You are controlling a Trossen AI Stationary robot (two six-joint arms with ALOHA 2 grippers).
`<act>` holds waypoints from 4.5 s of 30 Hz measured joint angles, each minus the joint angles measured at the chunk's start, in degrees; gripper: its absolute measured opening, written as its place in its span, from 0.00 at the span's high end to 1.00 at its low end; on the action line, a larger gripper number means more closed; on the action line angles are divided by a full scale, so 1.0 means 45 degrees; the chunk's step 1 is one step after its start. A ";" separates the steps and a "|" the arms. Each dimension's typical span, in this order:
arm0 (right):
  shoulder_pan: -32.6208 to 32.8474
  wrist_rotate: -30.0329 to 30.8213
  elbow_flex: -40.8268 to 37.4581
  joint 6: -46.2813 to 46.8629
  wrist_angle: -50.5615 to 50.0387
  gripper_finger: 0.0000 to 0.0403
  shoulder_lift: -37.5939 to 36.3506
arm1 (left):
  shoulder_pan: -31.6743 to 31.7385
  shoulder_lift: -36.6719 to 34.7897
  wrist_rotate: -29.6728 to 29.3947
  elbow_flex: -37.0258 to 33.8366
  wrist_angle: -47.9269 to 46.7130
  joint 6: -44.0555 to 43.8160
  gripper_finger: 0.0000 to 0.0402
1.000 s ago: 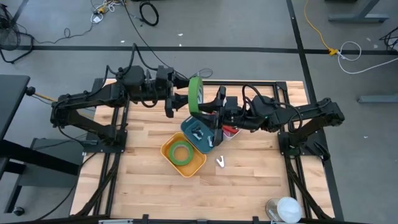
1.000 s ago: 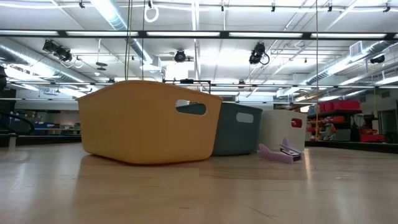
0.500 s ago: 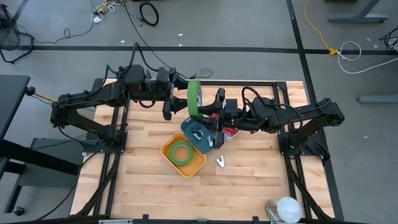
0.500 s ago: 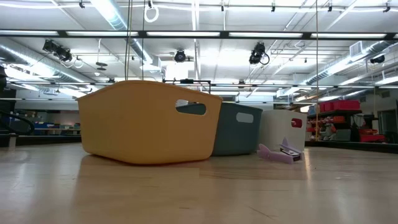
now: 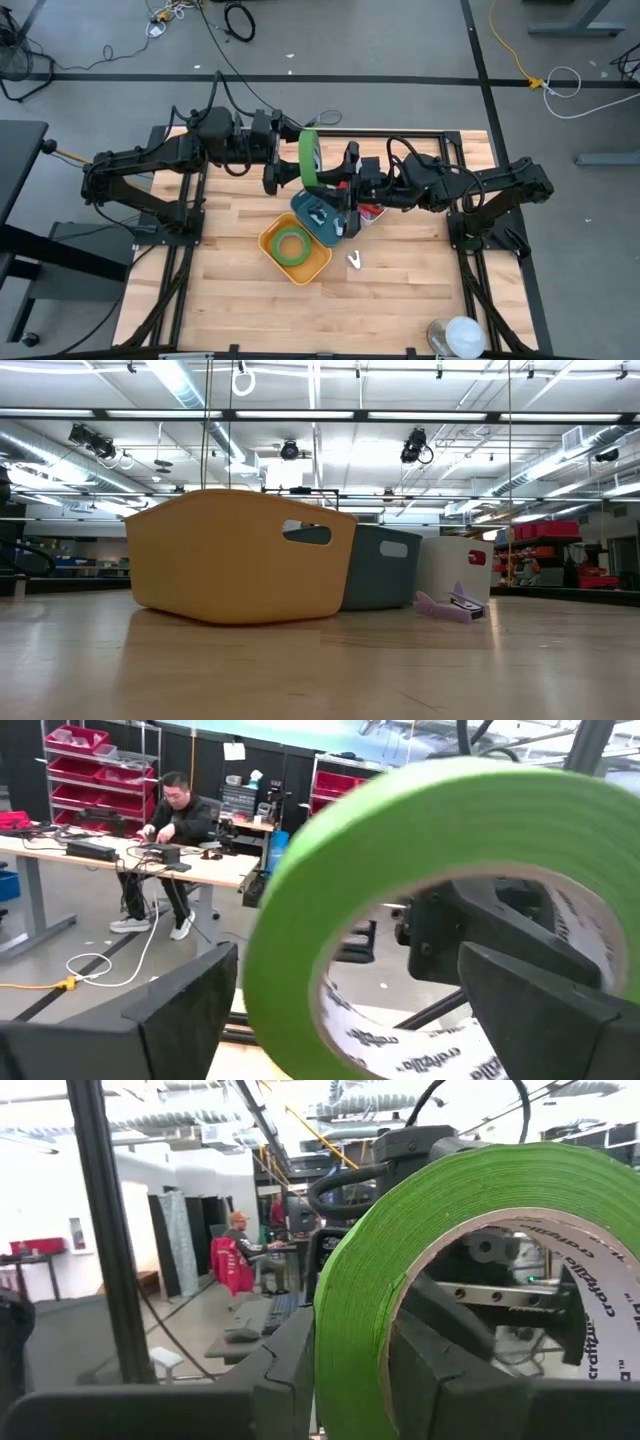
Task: Pick and place Stapler, Stapler remover, tape
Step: Put the green tape into the yellow bin
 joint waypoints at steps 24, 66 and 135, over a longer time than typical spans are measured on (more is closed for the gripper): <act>0.0015 -0.0182 0.0000 -0.0063 -0.0488 0.76 0.0000 | 0.0010 -0.0015 -0.0107 0.0000 0.0015 0.0009 0.52; 0.0050 -0.0537 0.0019 -0.0094 -0.0851 0.37 -0.0356 | 0.0010 -0.0012 -0.0277 -0.0015 -0.0235 -0.0010 0.75; 0.0092 0.0637 0.0005 0.0282 -0.6022 0.53 -0.2254 | -0.1889 0.5903 -0.0278 0.0000 -1.1414 0.5072 0.76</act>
